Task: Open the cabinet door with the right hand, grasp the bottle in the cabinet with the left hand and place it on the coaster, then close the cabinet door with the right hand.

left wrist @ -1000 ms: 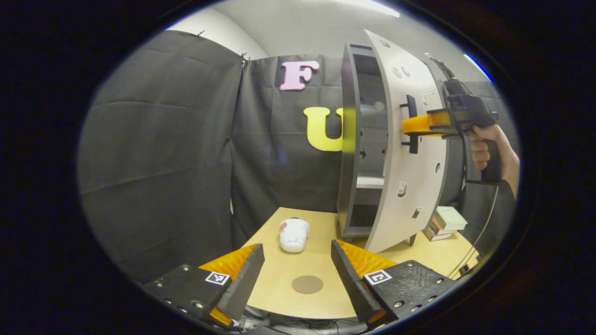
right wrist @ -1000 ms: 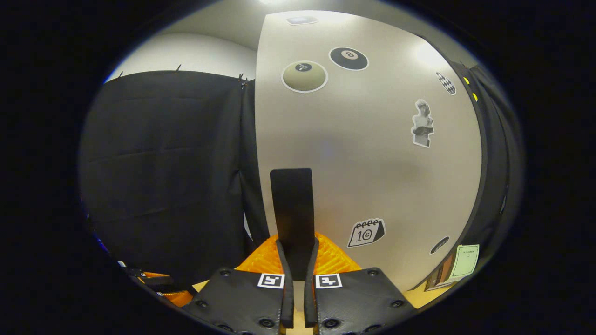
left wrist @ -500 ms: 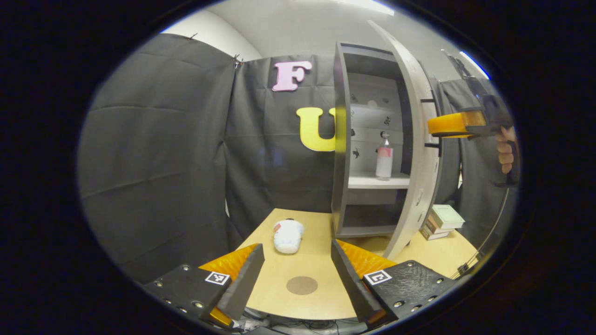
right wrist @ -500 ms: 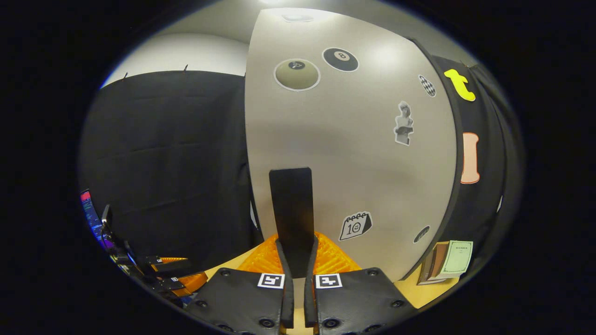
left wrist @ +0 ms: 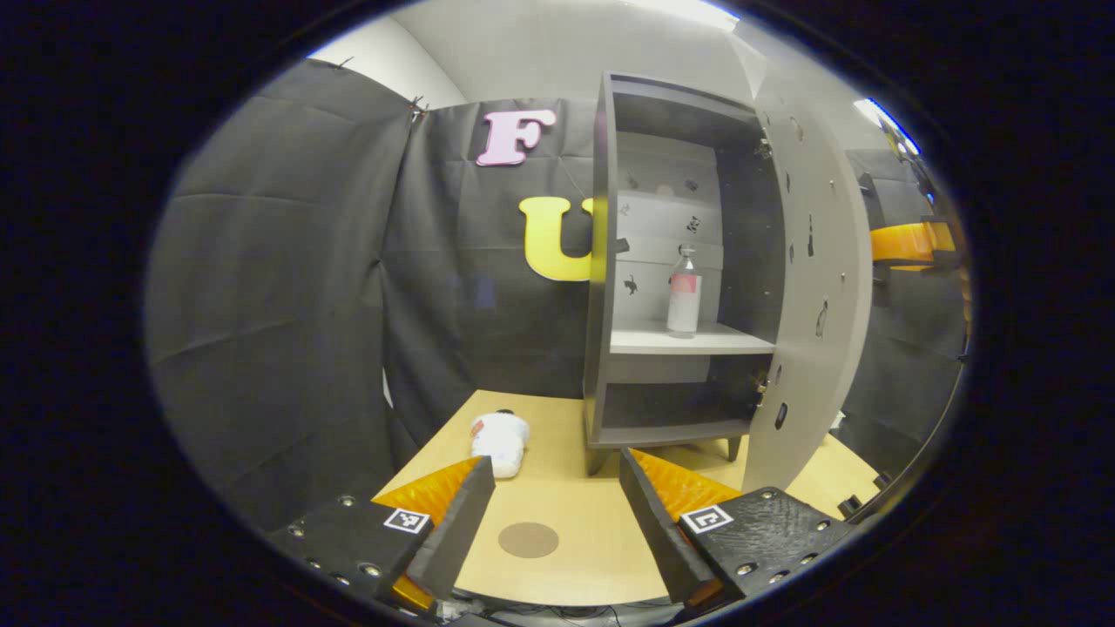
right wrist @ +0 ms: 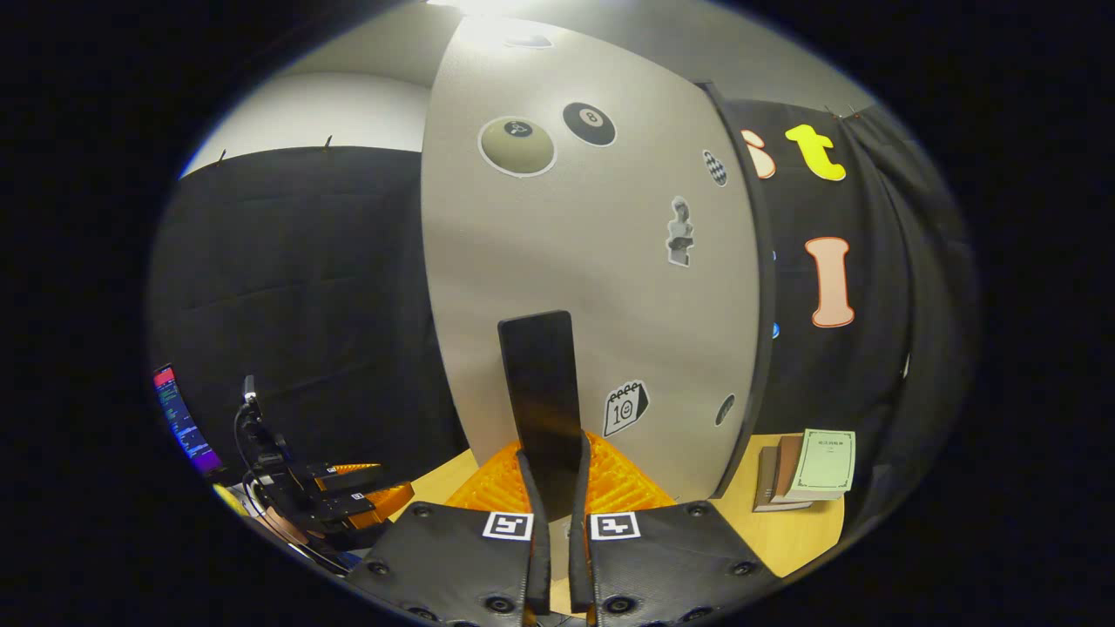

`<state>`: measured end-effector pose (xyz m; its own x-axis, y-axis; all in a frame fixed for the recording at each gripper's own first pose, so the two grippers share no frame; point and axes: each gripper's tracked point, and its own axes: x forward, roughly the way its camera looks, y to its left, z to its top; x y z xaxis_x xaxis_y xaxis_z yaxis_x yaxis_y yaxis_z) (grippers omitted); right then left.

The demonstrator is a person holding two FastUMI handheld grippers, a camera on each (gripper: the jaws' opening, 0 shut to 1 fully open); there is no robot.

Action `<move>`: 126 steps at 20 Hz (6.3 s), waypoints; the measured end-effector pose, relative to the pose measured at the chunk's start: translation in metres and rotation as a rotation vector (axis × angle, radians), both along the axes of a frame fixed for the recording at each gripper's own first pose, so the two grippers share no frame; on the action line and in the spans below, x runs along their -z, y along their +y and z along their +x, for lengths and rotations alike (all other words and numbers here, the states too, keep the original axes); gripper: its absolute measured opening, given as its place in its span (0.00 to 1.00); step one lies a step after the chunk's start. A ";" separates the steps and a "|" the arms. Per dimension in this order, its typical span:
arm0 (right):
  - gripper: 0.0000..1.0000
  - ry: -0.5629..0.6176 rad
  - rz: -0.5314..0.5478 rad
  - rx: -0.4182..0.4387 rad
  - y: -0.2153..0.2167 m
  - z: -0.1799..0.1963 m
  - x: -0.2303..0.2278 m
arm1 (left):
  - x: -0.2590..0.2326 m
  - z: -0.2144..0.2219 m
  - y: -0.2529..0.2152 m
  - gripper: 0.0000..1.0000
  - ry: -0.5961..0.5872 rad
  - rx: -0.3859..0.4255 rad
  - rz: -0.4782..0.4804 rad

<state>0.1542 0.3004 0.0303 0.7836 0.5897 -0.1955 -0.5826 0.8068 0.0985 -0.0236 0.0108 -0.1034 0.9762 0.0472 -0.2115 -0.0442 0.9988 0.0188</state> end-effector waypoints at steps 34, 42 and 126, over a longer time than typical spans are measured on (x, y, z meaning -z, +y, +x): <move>0.08 0.040 0.126 0.502 -0.151 0.006 0.010 | 0.028 0.062 -0.067 0.89 0.065 0.228 -0.075; 0.03 0.096 0.016 0.601 -0.195 -0.036 0.024 | 0.025 0.067 -0.061 0.89 0.067 0.229 -0.115; 0.98 0.150 -0.068 0.907 -0.360 0.152 0.112 | -0.138 0.369 -0.205 0.72 -0.227 0.437 -0.039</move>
